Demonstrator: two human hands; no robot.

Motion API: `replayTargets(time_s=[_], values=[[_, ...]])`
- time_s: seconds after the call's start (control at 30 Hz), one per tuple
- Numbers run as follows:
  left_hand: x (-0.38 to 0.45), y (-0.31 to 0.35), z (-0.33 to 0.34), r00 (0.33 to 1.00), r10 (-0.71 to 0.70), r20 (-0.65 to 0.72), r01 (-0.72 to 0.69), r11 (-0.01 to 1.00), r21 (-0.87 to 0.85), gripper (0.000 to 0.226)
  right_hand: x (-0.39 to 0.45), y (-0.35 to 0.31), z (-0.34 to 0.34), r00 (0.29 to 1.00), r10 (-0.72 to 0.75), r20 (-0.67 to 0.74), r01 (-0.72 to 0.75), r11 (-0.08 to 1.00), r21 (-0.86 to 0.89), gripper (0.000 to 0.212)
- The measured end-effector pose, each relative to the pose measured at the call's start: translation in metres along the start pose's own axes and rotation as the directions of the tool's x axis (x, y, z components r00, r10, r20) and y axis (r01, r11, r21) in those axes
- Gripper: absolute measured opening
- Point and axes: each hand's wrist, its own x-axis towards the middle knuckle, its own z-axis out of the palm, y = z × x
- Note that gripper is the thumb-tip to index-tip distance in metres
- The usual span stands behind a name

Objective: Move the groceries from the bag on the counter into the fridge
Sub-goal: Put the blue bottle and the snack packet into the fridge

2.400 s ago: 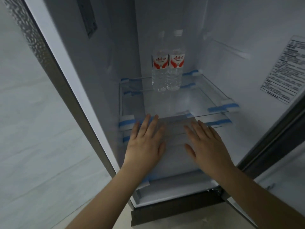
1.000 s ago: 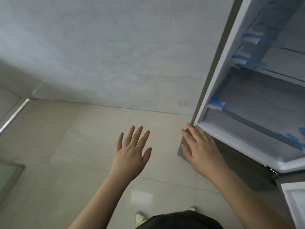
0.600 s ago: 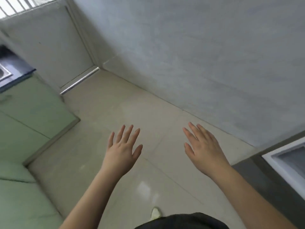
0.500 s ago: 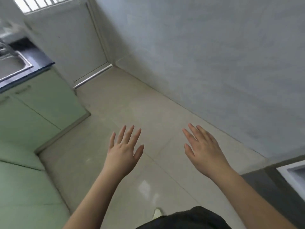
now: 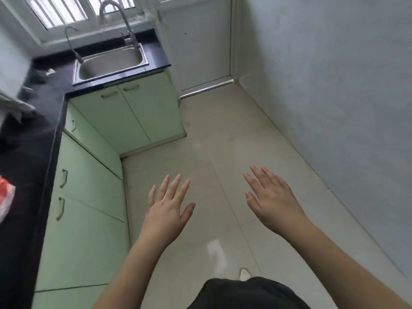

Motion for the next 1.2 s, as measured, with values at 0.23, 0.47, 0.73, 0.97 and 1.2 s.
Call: replayTargets(time_s=[0.23, 0.47, 0.73, 0.97, 1.2], values=[[-0.007, -0.019, -0.017, 0.979, -0.198, -0.053, 0.200, 0.979, 0.038, 0.075, 0.064, -0.023, -0.013, 0.978, -0.209, 0.026, 0.210, 0.978, -0.021, 0.080], [-0.032, -0.073, -0.035, 0.917, -0.390, -0.086, 0.394, 0.918, 0.035, 0.074, 0.105, -0.099, 0.003, 0.904, -0.420, 0.075, 0.419, 0.907, 0.027, 0.080], [-0.064, -0.178, -0.043, 0.824, -0.554, -0.118, 0.551, 0.833, -0.054, 0.077, 0.154, -0.226, 0.024, 0.794, -0.597, 0.110, 0.602, 0.798, -0.014, 0.079], [-0.104, -0.268, -0.055, 0.723, -0.673, -0.156, 0.670, 0.738, -0.082, 0.077, 0.184, -0.329, 0.035, 0.721, -0.681, 0.125, 0.687, 0.726, -0.011, 0.072], [-0.109, -0.323, -0.062, 0.646, -0.738, -0.196, 0.733, 0.671, -0.113, 0.072, 0.214, -0.389, 0.045, 0.643, -0.754, 0.137, 0.758, 0.652, 0.029, 0.073]])
